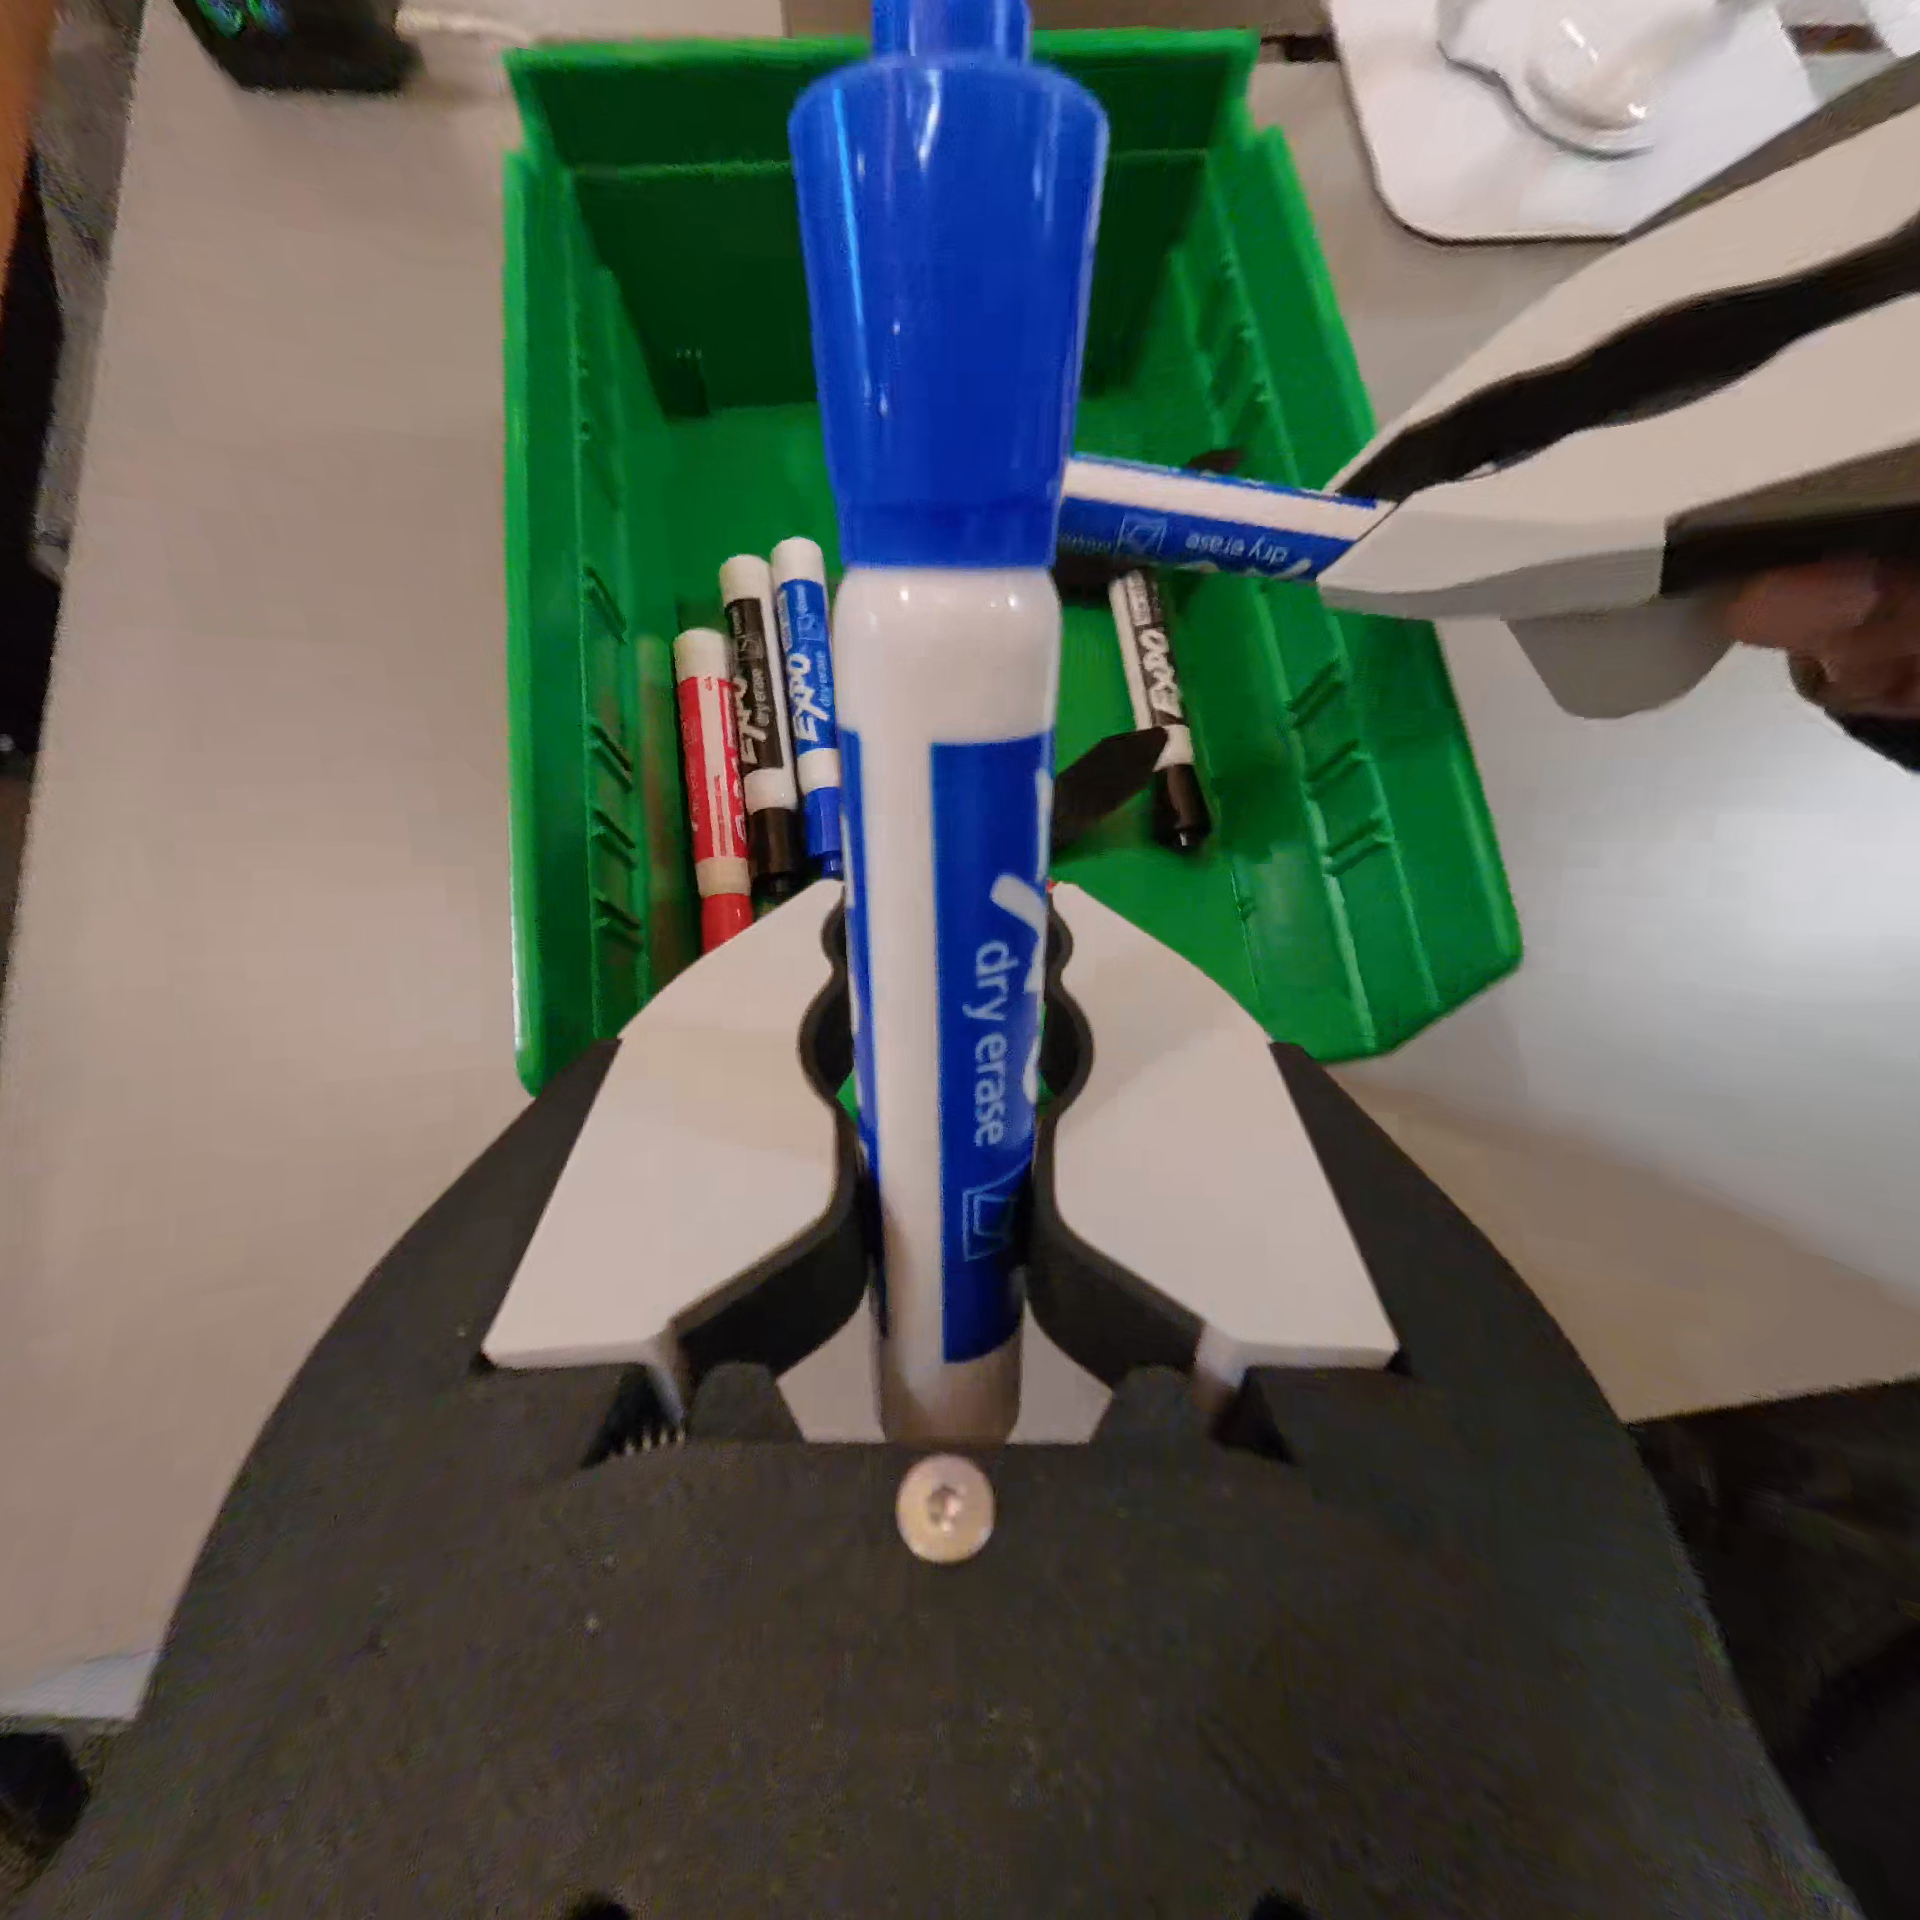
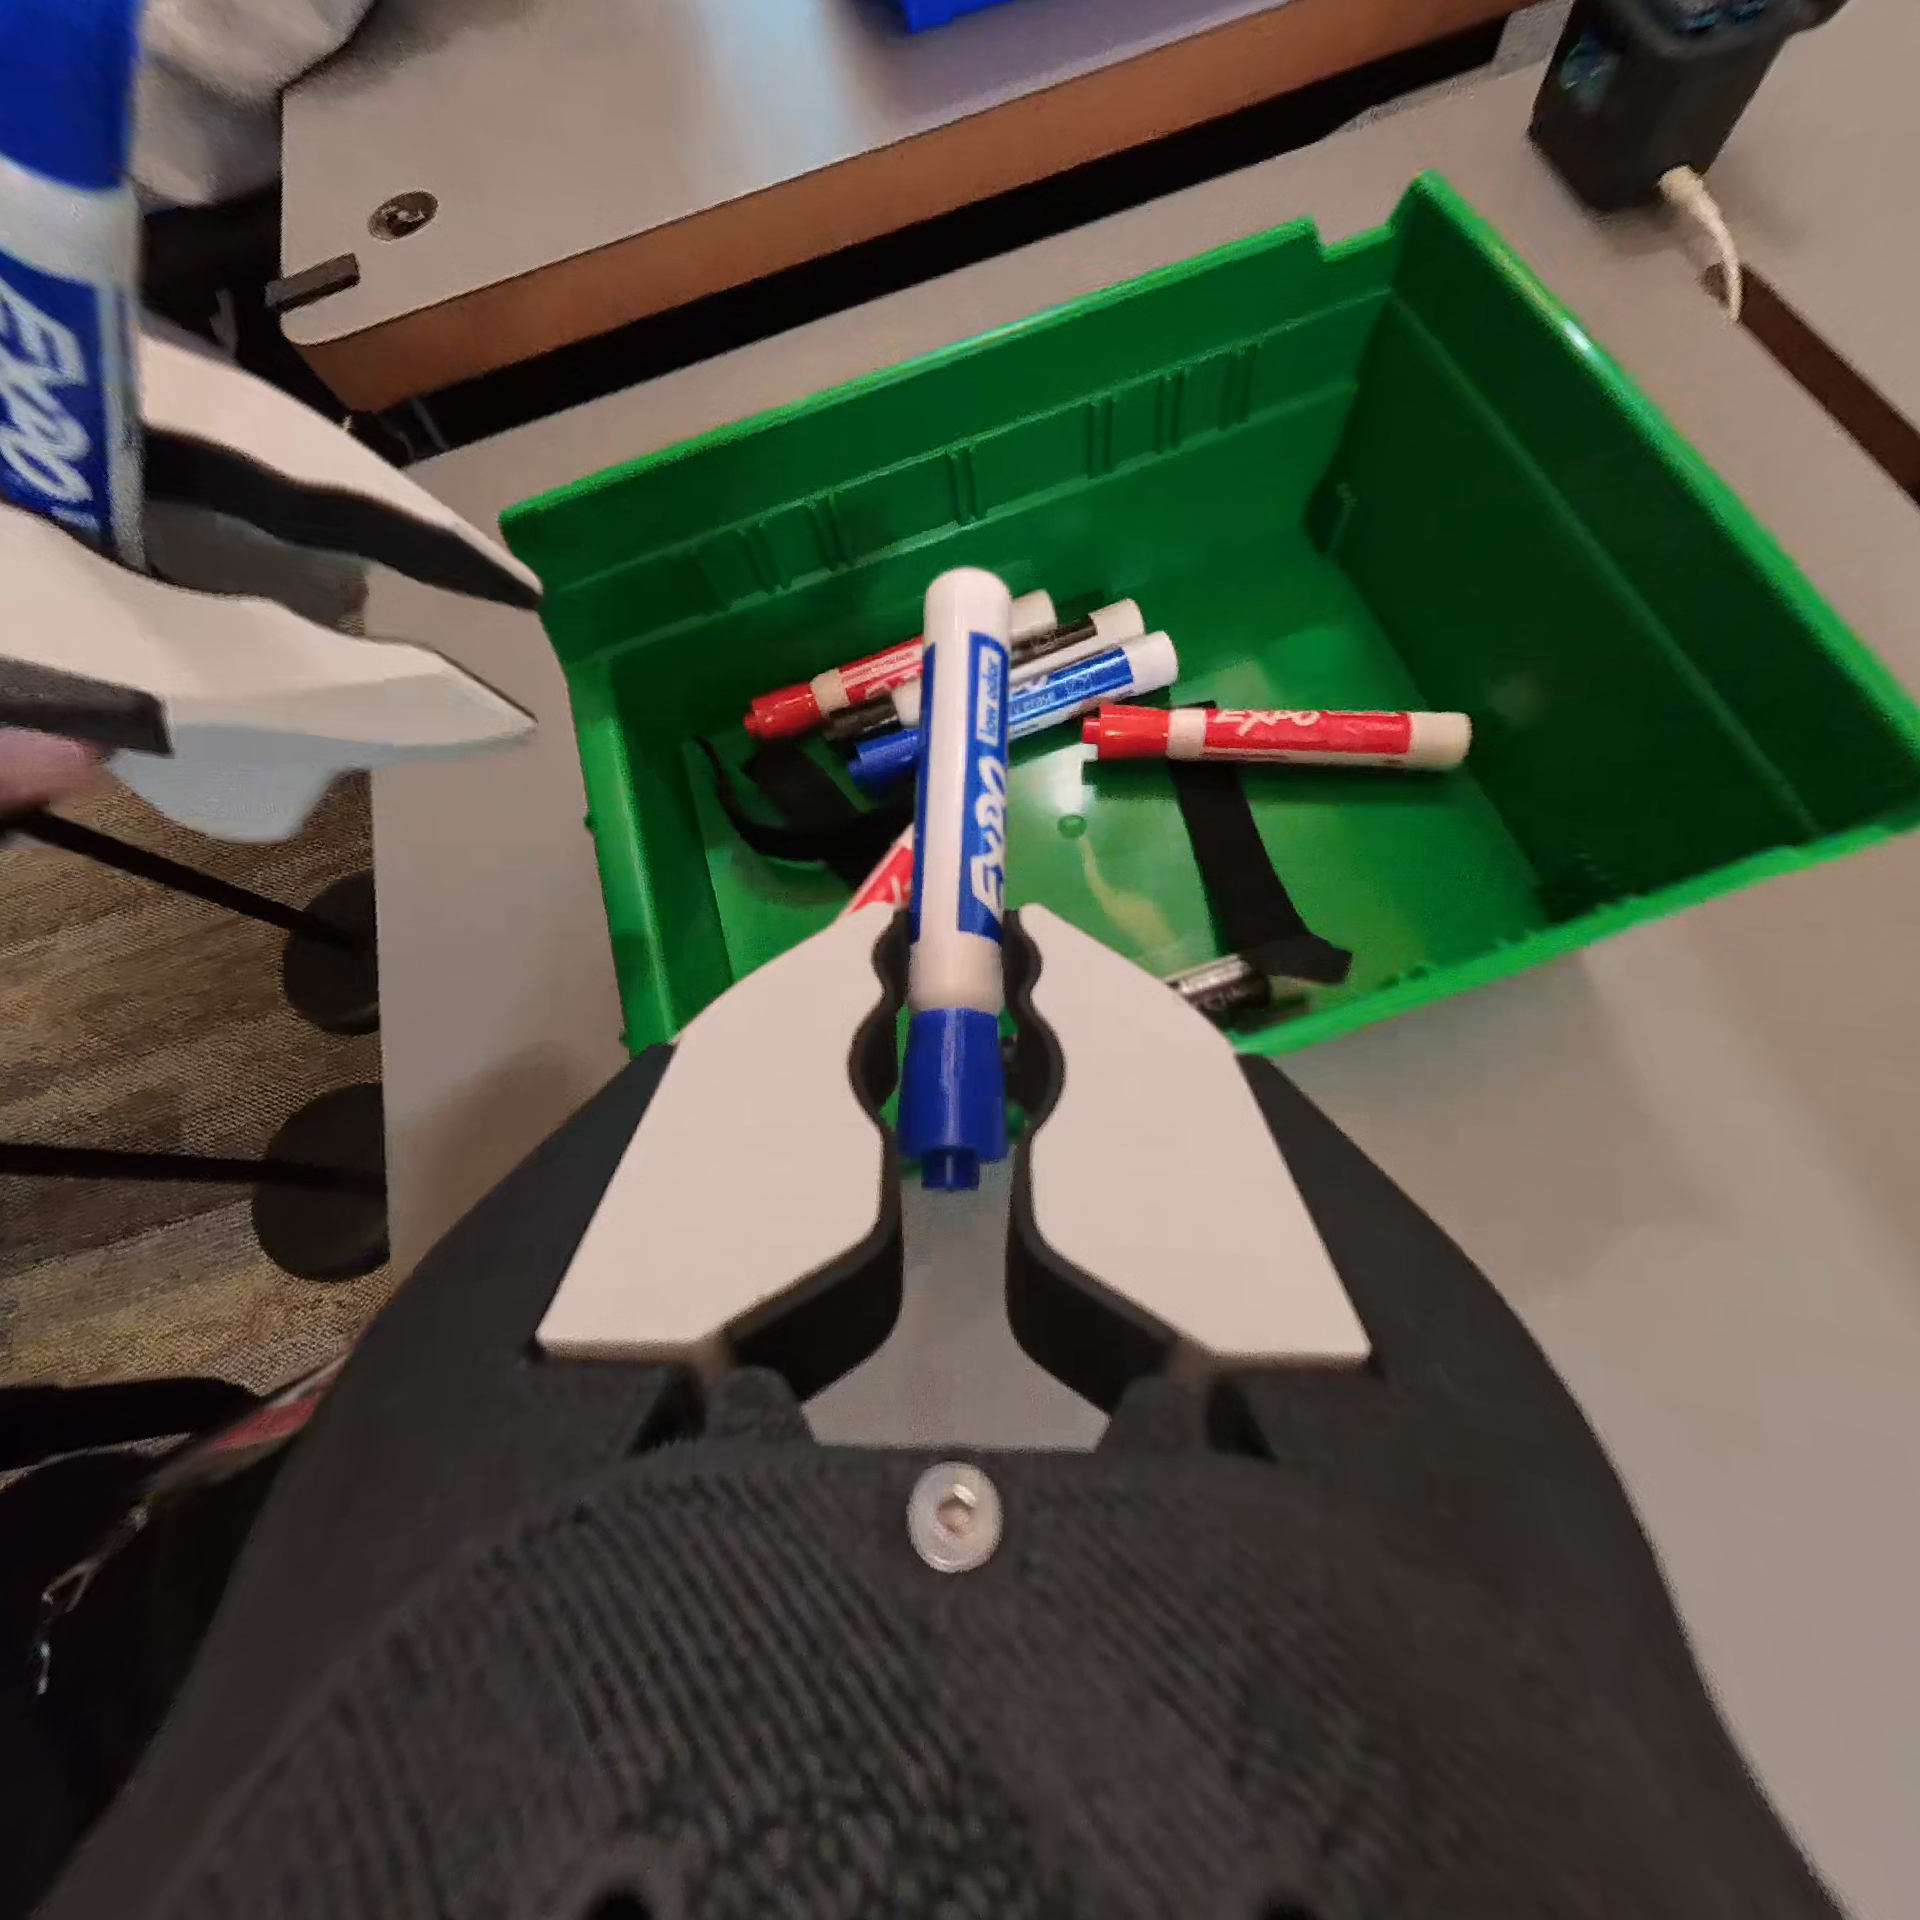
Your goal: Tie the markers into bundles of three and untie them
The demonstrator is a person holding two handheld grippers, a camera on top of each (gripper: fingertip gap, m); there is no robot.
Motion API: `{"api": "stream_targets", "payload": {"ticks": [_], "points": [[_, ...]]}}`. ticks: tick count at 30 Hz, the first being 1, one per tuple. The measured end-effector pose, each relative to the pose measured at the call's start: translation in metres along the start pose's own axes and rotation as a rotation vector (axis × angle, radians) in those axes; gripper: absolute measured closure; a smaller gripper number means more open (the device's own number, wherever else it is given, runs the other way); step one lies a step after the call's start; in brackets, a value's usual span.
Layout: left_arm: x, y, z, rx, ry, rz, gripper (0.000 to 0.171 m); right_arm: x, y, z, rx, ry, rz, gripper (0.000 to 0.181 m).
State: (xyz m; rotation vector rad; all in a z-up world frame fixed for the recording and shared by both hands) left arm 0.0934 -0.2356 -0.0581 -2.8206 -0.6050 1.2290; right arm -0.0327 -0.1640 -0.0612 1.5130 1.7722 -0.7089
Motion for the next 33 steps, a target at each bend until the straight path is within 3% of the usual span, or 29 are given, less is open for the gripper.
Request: {"api": "stream_targets", "payload": {"ticks": [3, 5, 12, 14, 16, 23, 29, 33], "points": [[0.009, 0.008, 0.022, -0.026, 0.032, -0.042, 0.137, 0.001, 0.004, 0.013, 0.012, 0.056, 0.014, 0.163], [0.012, 0.005, 0.032, -0.008, 0.043, -0.049, 0.137, 0.004, 0.01, 0.006, 0.017, 0.039, 0.003, 0.152], [0.009, 0.005, 0.049, -0.087, 0.035, -0.019, 0.135, 0.062, 0.054, -0.067, -0.021, -0.038, -0.011, 0.145], [0.008, 0.012, 0.054, -0.162, 0.051, -0.03, 0.102, 0.087, 0.067, -0.086, -0.027, -0.038, -0.004, 0.145], [0.01, 0.012, 0.057, -0.195, 0.075, -0.025, 0.09, 0.111, 0.077, -0.1, -0.022, -0.025, 0.009, 0.146], [0.008, -0.015, 0.036, -0.248, -0.001, 0.066, 0.083, 0.159, 0.096, -0.137, 0.027, -0.037, 0.07, 0.149], [0.011, -0.044, 0.017, -0.215, -0.146, 0.086, 0.085, 0.195, 0.143, -0.15, -0.073, -0.097, 0.177, 0.15], [0.031, -0.068, 0.0, -0.151, -0.225, 0.072, 0.091, 0.215, 0.176, -0.156, -0.092, -0.089, 0.196, 0.15]]}}
Point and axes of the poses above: each gripper's, where its closed fingertips meet, z out along the fingers, x out of its underside, y = z × x across the jaws, the point moved 4 cm from there along -z, back along the fingers, and after that the axes turned 8 degrees about -z, right-handed, at the moved point
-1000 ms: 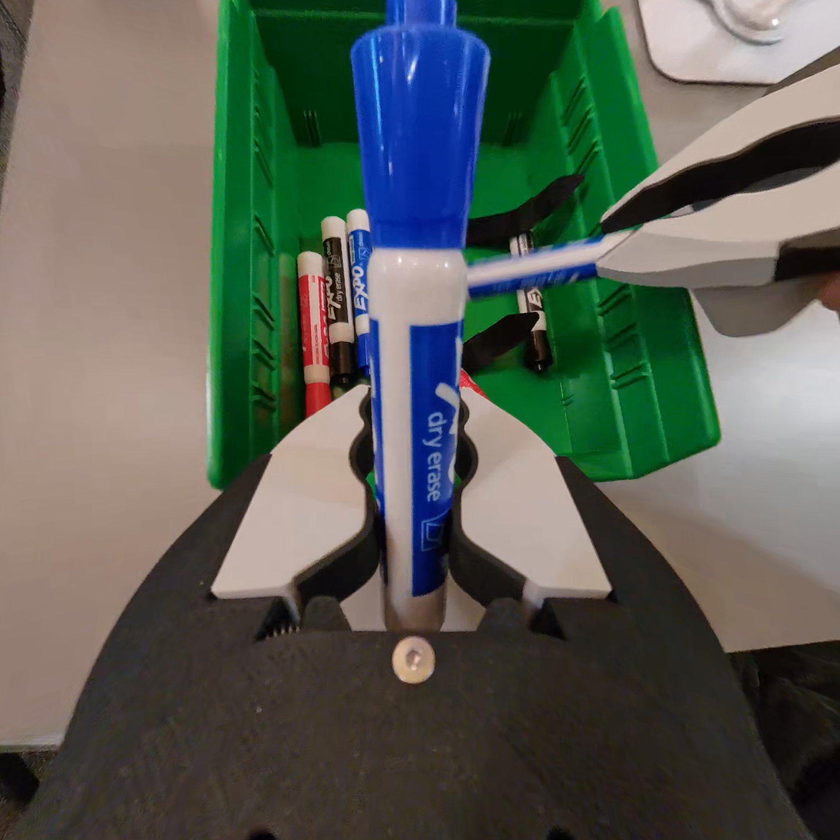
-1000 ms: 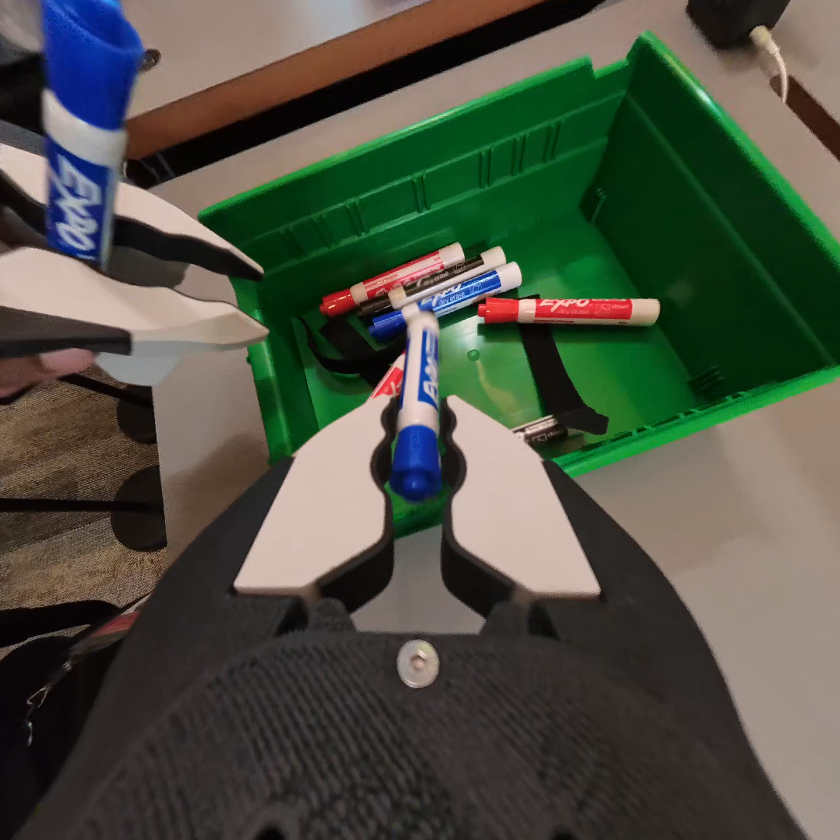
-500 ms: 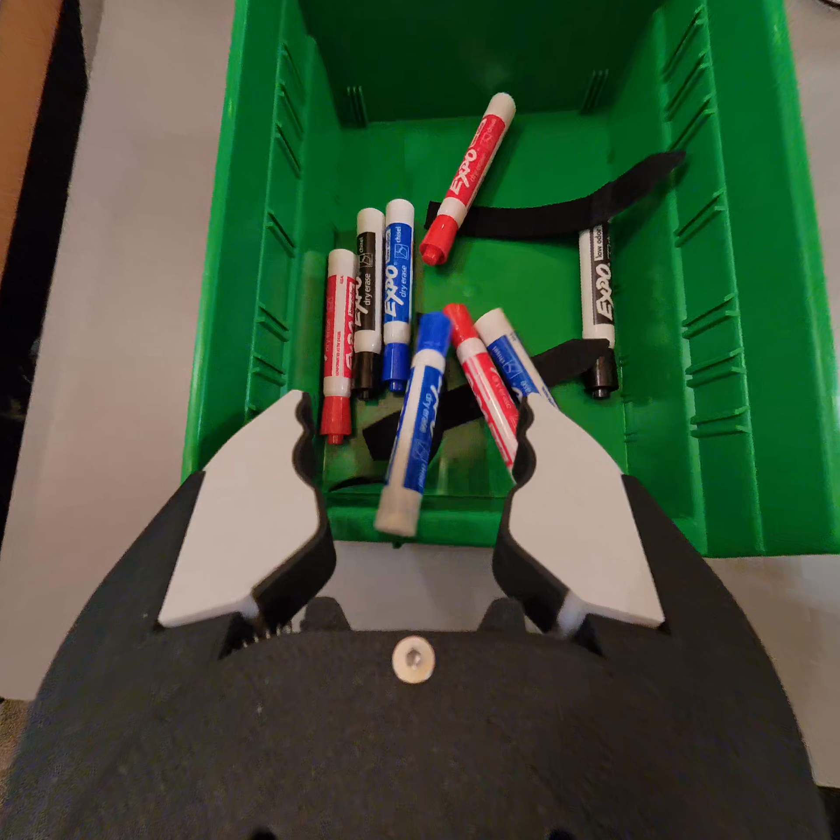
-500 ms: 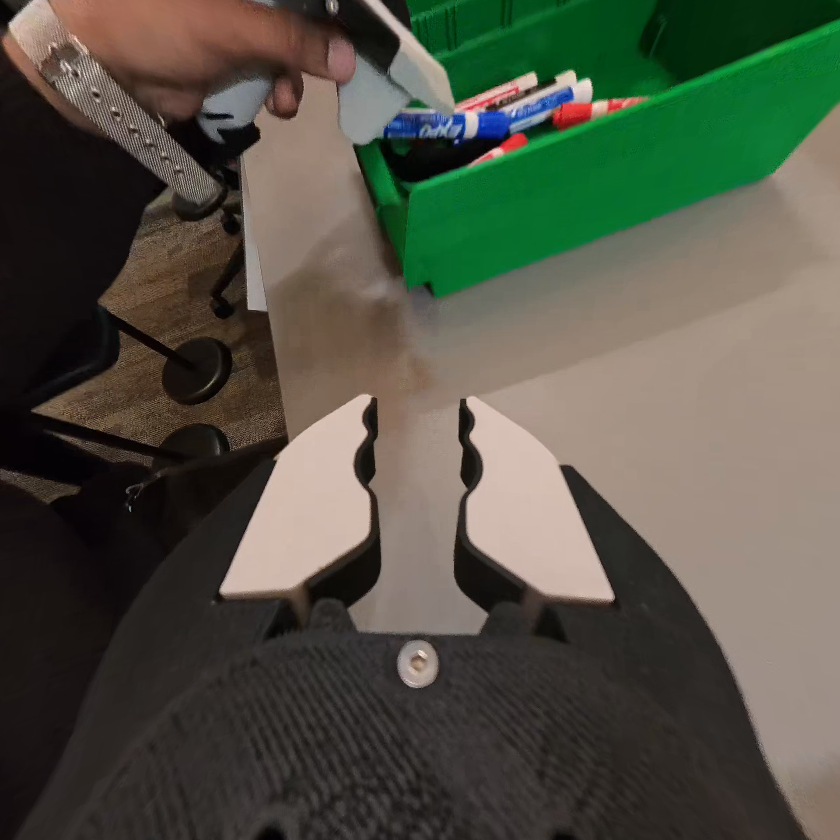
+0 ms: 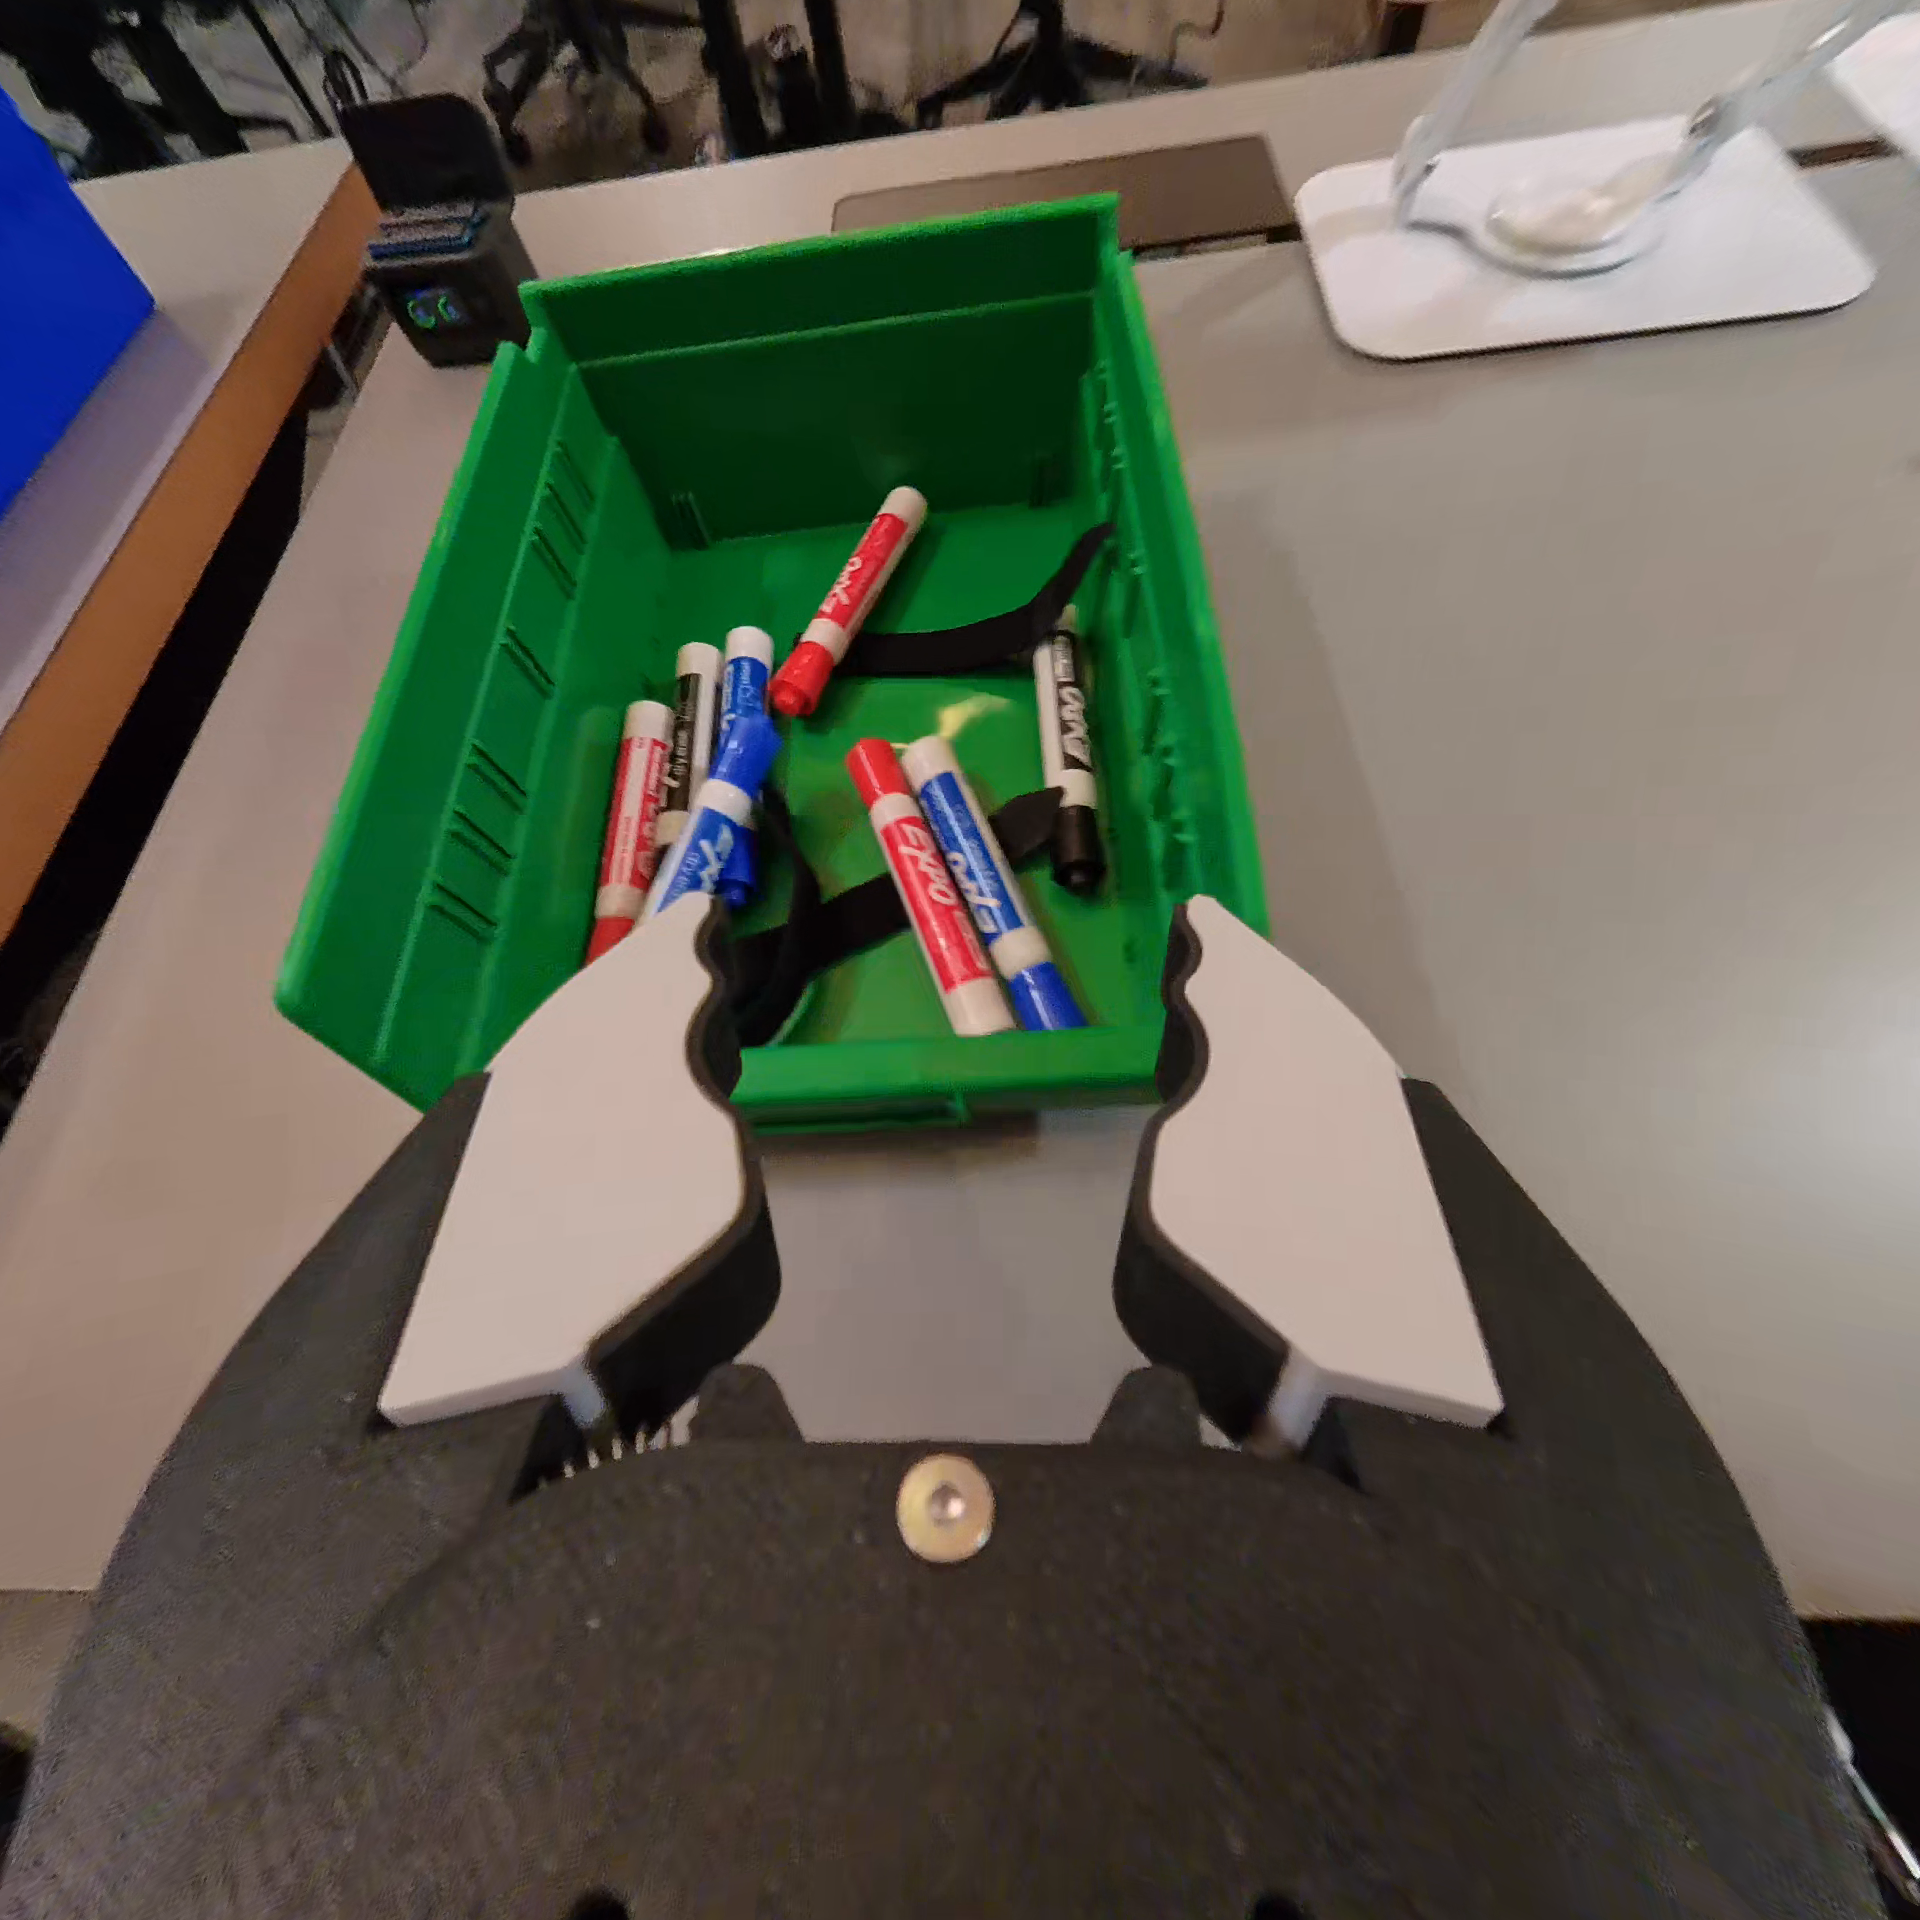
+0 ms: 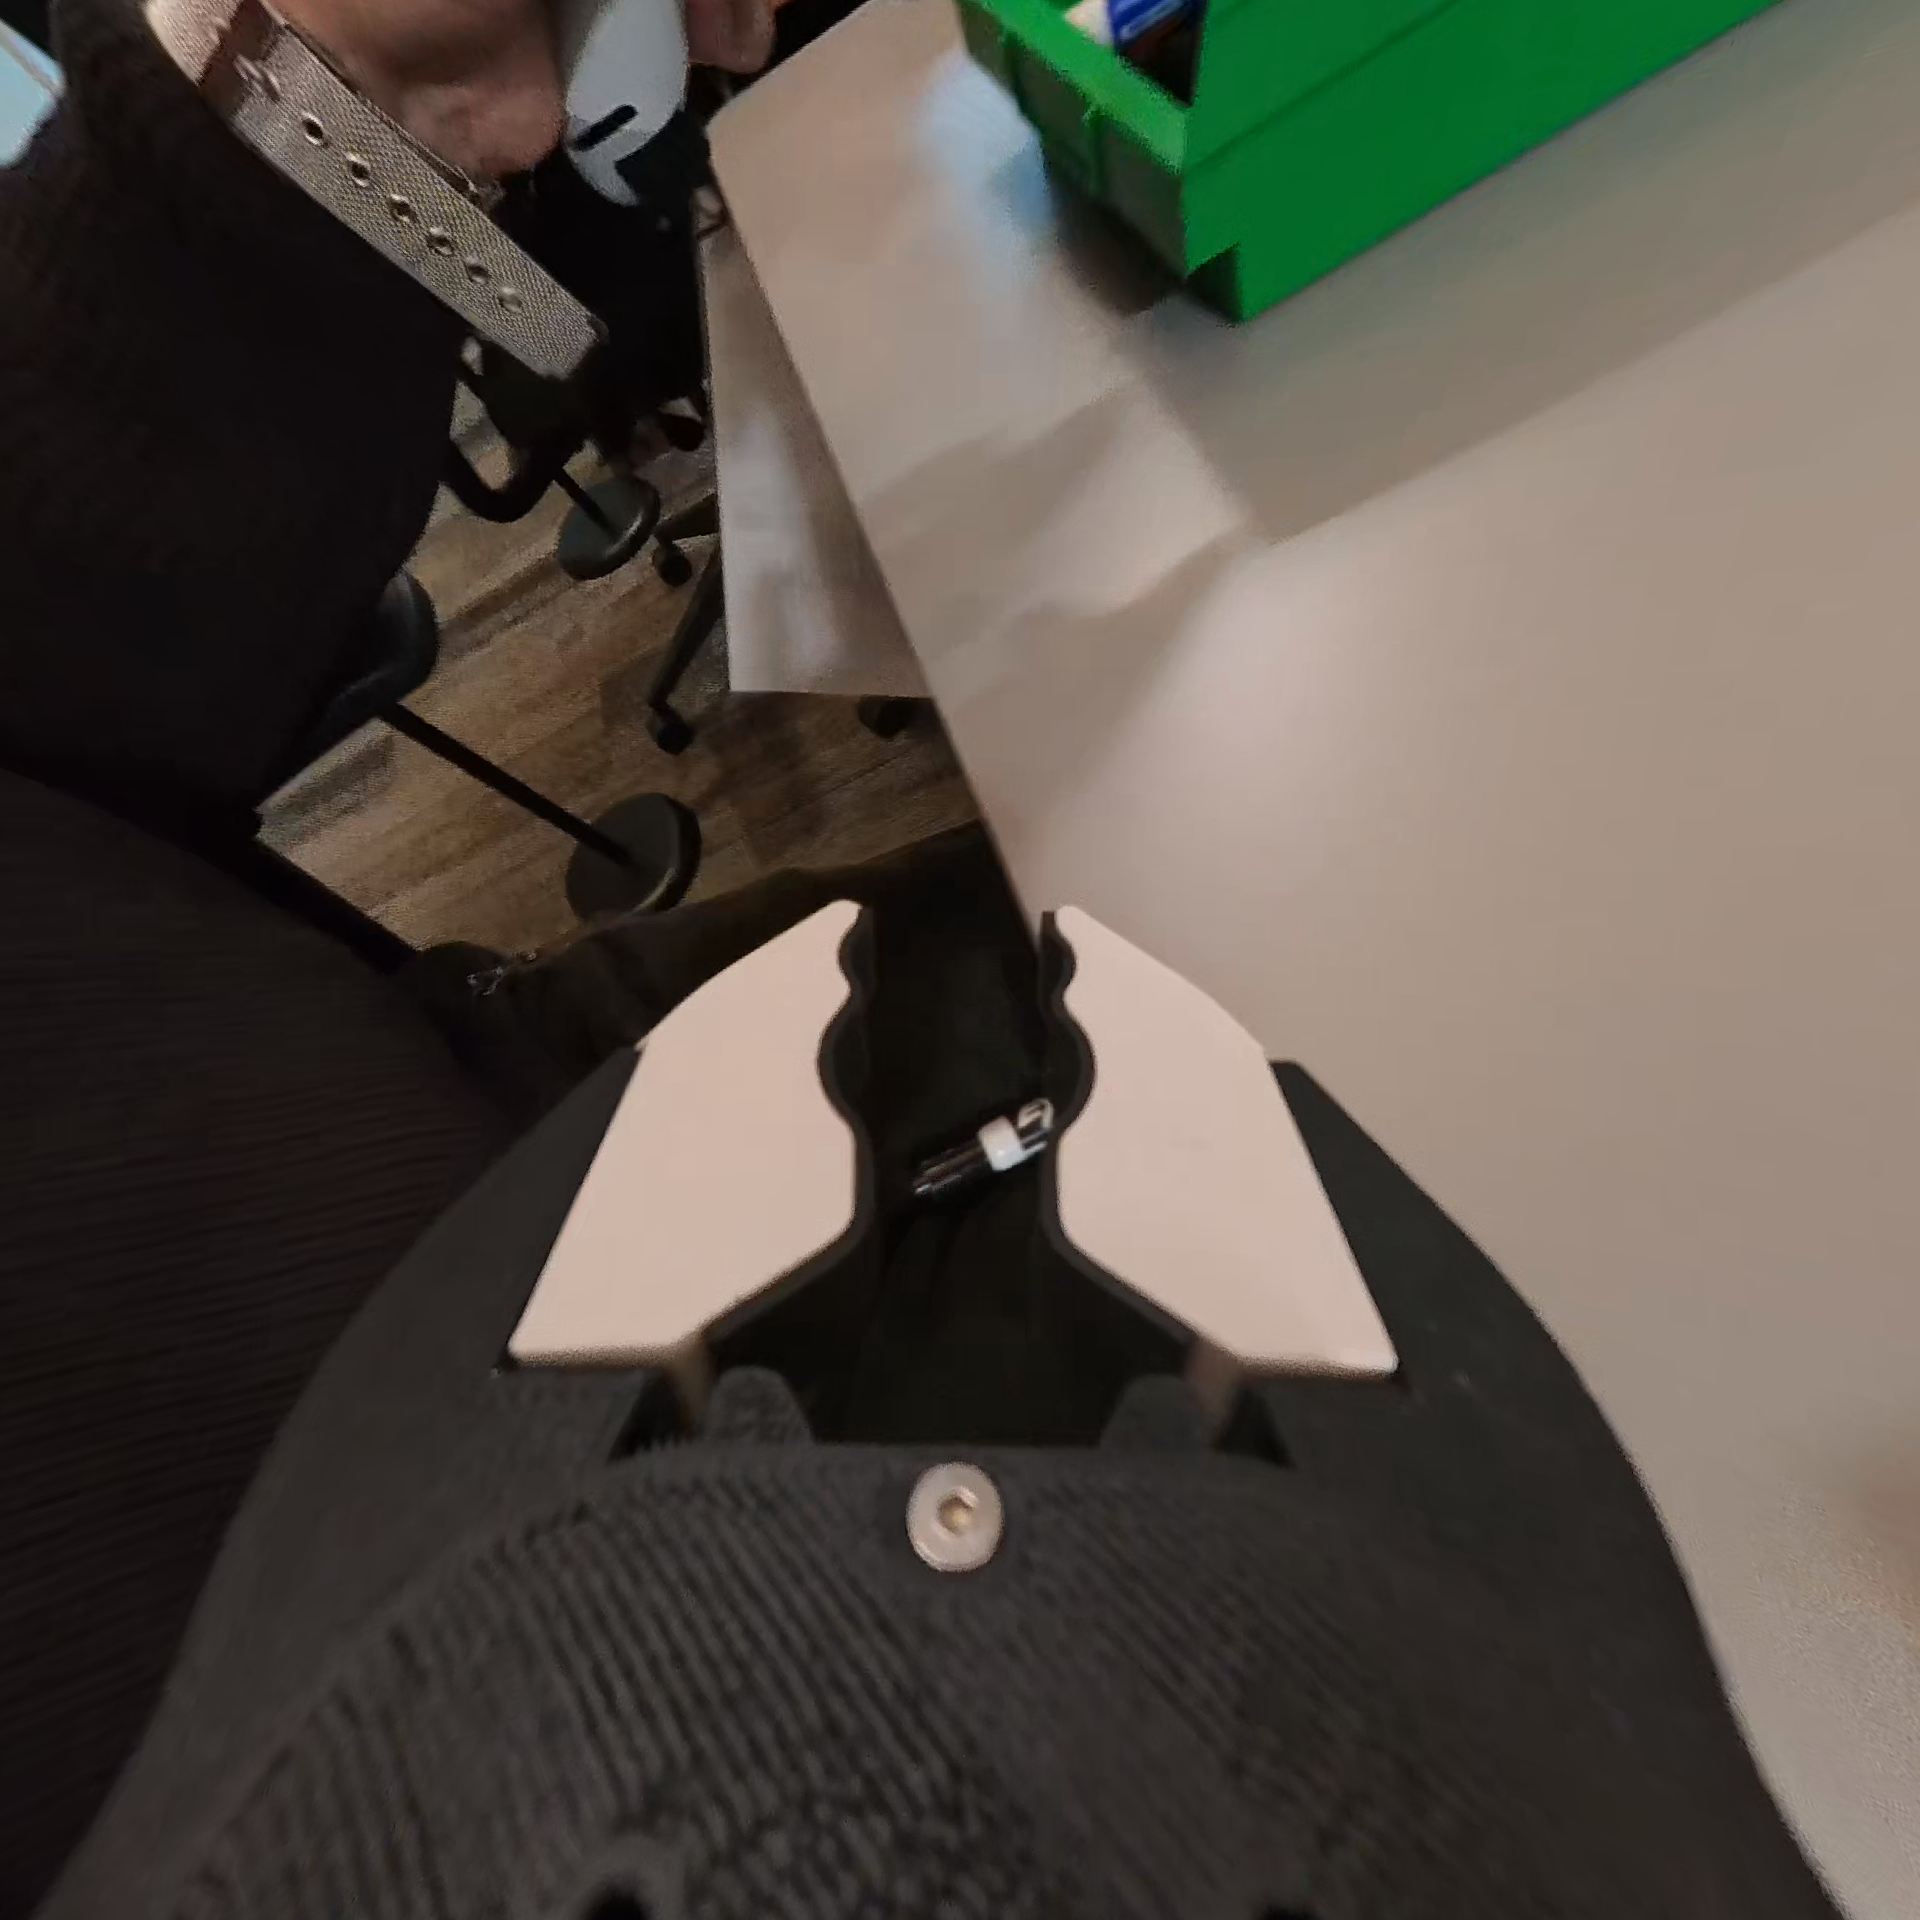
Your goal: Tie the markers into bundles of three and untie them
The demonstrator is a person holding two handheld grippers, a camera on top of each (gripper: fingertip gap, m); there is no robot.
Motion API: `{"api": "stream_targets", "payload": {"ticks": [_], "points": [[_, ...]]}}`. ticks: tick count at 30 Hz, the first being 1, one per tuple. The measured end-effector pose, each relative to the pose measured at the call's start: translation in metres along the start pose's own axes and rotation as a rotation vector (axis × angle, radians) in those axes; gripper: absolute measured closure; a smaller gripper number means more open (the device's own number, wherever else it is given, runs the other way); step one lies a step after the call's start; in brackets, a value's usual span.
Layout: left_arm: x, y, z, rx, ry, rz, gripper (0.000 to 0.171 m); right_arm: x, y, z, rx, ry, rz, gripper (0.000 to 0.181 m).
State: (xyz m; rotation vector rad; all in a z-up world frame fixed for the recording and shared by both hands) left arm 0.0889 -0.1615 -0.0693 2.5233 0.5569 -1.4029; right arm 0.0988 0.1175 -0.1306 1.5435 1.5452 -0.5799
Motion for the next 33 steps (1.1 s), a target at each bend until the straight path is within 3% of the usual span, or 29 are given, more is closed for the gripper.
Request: {"api": "stream_targets", "payload": {"ticks": [4, 8, 15, 17, 20, 24, 28, 33], "points": [[0.03, -0.027, -0.03, 0.087, -0.045, -0.02, 0.099, 0.027, 0.041, 0.006, -0.065, 0.042, 0.054, 0.149], [0.074, -0.055, -0.064, 0.195, -0.032, -0.044, 0.106, 0.079, 0.069, 0.023, -0.044, 0.224, 0.007, 0.149], [0.139, -0.08, -0.089, 0.277, 0.111, -0.042, 0.105, 0.14, 0.094, 0.054, -0.004, 0.484, 0.038, 0.127], [0.145, -0.08, -0.094, 0.291, 0.127, -0.088, 0.105, 0.159, 0.098, 0.059, 0.029, 0.589, 0.036, 0.117], [0.145, -0.082, -0.1, 0.311, 0.117, -0.121, 0.105, 0.169, 0.099, 0.068, 0.111, 0.648, -0.038, 0.13], [0.151, -0.087, -0.1, 0.311, 0.14, -0.096, 0.105, 0.175, 0.1, 0.078, 0.076, 0.712, -0.046, 0.134], [0.153, -0.086, -0.099, 0.285, 0.135, -0.043, 0.106, 0.168, 0.097, 0.07, 0.025, 0.654, 0.018, 0.152], [0.155, -0.08, -0.095, 0.281, 0.148, -0.049, 0.108, 0.167, 0.092, 0.069, -0.021, 0.634, 0.088, 0.159]]}}
Point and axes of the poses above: each gripper's, where its closed fingertips meet, z out along the fingers, x out of its underside, y = z × x across the jaws, the point moved 4 cm from there along -z, back along the fingers, and after that the axes turned 8 degrees about -z, right-handed, at the moved point
